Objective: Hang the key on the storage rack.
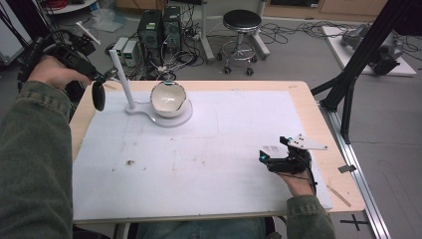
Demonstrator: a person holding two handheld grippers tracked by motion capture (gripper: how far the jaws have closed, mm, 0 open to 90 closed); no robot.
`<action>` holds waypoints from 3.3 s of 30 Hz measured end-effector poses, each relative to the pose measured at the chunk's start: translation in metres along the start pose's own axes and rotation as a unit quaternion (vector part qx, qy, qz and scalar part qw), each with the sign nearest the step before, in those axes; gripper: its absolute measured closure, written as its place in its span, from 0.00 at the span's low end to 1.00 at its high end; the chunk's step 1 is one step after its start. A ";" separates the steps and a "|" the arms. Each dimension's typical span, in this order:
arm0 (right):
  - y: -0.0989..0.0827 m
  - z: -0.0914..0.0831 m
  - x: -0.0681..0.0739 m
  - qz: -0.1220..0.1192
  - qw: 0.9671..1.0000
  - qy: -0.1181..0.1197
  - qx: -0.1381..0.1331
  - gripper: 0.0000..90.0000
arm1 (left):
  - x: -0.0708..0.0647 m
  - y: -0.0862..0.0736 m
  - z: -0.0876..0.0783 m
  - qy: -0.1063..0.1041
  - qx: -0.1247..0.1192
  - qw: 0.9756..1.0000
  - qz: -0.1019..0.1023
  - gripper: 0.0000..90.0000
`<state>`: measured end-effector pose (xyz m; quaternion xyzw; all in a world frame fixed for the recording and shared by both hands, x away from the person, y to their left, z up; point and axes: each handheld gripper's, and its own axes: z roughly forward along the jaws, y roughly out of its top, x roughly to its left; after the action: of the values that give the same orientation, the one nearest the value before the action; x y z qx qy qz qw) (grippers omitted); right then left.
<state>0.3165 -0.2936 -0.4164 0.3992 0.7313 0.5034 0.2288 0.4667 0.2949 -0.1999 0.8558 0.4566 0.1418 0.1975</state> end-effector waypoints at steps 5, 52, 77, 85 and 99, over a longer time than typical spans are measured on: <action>-0.001 -0.001 -0.001 0.000 1.000 -0.001 0.002 0.01 | 0.010 -0.003 0.013 0.000 0.016 1.000 -0.016 0.93; 0.000 0.002 0.002 -0.003 1.000 0.003 0.008 0.01 | -0.010 -0.019 0.027 -0.011 -0.044 0.999 -0.010 0.04; 0.001 0.002 0.001 0.000 1.000 0.007 0.004 0.01 | -0.053 -0.039 0.032 -0.043 -0.067 0.997 0.027 0.02; 0.001 0.002 0.000 0.000 1.000 0.008 0.003 0.01 | -0.069 -0.052 0.038 -0.040 -0.076 0.995 0.041 0.02; 0.001 0.003 0.001 -0.003 1.000 0.008 0.006 0.01 | -0.080 -0.092 0.060 -0.063 -0.087 0.993 0.039 0.02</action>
<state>0.3181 -0.2910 -0.4165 0.3944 0.7371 0.5017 0.2225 0.3822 0.2614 -0.3010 0.8595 0.3958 0.1346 0.2940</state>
